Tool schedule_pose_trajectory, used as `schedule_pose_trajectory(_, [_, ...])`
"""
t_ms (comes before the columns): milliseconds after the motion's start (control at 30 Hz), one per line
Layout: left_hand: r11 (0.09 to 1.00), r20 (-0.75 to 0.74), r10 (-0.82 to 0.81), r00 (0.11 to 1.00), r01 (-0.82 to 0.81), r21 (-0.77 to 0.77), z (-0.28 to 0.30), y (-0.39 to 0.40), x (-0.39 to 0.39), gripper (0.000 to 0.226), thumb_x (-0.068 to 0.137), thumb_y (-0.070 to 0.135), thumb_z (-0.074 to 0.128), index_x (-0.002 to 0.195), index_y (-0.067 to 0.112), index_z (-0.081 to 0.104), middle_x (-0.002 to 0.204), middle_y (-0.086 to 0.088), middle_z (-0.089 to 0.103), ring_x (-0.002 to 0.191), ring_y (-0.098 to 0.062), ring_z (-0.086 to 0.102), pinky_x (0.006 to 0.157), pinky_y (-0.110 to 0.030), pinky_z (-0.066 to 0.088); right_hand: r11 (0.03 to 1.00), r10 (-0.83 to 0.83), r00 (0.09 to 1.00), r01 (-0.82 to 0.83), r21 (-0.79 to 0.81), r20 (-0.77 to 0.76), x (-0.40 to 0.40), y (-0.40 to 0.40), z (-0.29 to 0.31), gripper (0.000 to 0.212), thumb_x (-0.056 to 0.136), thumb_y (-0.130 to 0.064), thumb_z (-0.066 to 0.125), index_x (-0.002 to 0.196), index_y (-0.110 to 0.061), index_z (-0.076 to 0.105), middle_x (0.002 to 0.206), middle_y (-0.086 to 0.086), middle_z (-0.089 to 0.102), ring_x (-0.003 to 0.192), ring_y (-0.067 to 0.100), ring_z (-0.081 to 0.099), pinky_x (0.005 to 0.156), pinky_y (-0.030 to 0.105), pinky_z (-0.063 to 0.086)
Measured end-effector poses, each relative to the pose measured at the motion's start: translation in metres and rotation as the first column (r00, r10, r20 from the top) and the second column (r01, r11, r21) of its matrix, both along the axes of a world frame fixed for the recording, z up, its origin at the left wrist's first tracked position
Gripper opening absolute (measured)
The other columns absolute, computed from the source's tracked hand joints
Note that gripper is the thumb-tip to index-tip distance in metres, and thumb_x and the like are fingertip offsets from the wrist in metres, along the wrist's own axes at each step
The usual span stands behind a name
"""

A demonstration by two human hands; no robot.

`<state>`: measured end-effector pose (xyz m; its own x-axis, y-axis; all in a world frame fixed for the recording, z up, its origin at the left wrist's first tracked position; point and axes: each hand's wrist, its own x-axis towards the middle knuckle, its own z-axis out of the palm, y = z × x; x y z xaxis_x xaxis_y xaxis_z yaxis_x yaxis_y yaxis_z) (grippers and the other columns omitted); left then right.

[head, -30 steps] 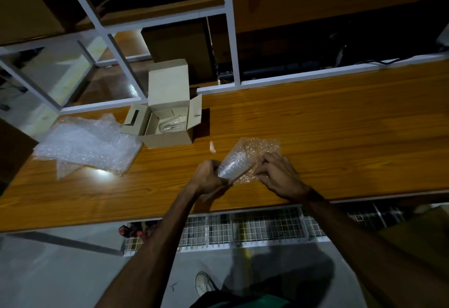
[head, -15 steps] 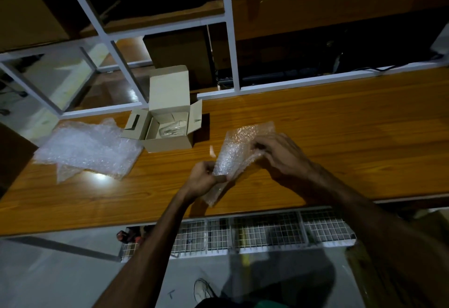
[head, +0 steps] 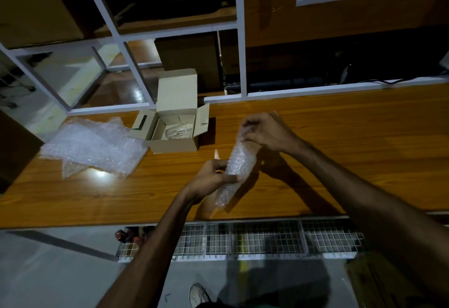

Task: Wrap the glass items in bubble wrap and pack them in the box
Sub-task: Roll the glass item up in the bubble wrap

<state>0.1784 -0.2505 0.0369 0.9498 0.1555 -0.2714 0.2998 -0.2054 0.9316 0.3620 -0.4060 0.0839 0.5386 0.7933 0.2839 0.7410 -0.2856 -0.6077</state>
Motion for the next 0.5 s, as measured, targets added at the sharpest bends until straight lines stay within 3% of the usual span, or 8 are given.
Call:
schedule_pose_trajectory(33, [1.000,0.009,0.003,1.000,-0.003,-0.007,0.002,0.001,0.000,0.036,0.089,0.018,0.082,0.123,0.013,0.073,0.118,-0.002,0.077,0.110,-0.022,0.073,0.097,-0.051,0.060,1.000,-0.022,1.000,0.022,-0.005,0.020,0.001,0.002,0.002,0.027,0.082,-0.042,0.081,0.105,-0.040,0.068,0.103,-0.021,0.071,0.107,0.005,0.065,0.111,0.047,0.030])
schedule_pose_trajectory(100, [1.000,0.028,0.005,1.000,-0.005,-0.021,0.006,0.002,-0.002,0.040,0.087,0.018,0.084,0.126,0.016,0.072,0.122,-0.001,0.076,0.113,-0.022,0.072,0.100,-0.054,0.059,0.997,-0.074,0.994,0.075,-0.014,0.077,0.000,0.005,0.006,0.032,0.082,-0.044,0.083,0.110,-0.034,0.071,0.108,-0.016,0.070,0.110,0.008,0.058,0.095,0.031,0.018])
schedule_pose_trajectory(167, [1.000,0.049,-0.002,0.999,0.003,-0.027,0.012,0.002,-0.004,0.043,0.086,0.016,0.084,0.127,0.017,0.072,0.124,0.000,0.075,0.115,-0.020,0.071,0.102,-0.054,0.057,0.995,-0.088,0.987,0.093,-0.032,0.133,-0.004,0.007,0.008,0.038,0.082,-0.045,0.083,0.115,-0.032,0.071,0.110,-0.015,0.067,0.109,0.006,0.047,0.085,0.030,0.014])
schedule_pose_trajectory(267, [0.999,0.083,-0.007,0.996,0.010,-0.032,0.016,0.001,-0.005,0.045,0.086,0.013,0.084,0.129,0.016,0.071,0.126,-0.001,0.075,0.116,-0.022,0.071,0.104,-0.056,0.055,0.997,-0.072,0.987,0.078,-0.030,0.147,-0.013,0.010,0.005,0.045,0.079,-0.051,0.081,0.118,-0.032,0.067,0.112,-0.015,0.060,0.114,0.011,0.044,0.083,0.031,0.014])
schedule_pose_trajectory(367, [0.998,0.099,0.015,0.995,-0.008,-0.065,0.017,0.001,-0.006,0.047,0.087,0.010,0.083,0.132,0.015,0.070,0.127,-0.003,0.074,0.117,-0.024,0.071,0.104,-0.057,0.055,0.990,-0.136,0.971,0.140,-0.005,0.195,-0.016,0.009,0.004,0.063,0.069,-0.058,0.082,0.123,-0.034,0.058,0.132,-0.004,0.050,0.134,0.021,0.039,0.102,0.038,0.017])
schedule_pose_trajectory(500, [0.997,0.117,0.046,0.992,-0.039,-0.066,0.014,-0.002,-0.009,0.050,0.086,0.009,0.083,0.133,0.014,0.068,0.128,-0.002,0.074,0.116,-0.022,0.072,0.102,-0.054,0.057,0.919,-0.345,0.851,0.391,-0.040,0.395,-0.022,0.008,0.007,0.116,0.052,-0.080,0.081,0.150,-0.038,0.036,0.164,0.013,0.022,0.153,0.036,0.019,0.115,0.065,0.011])
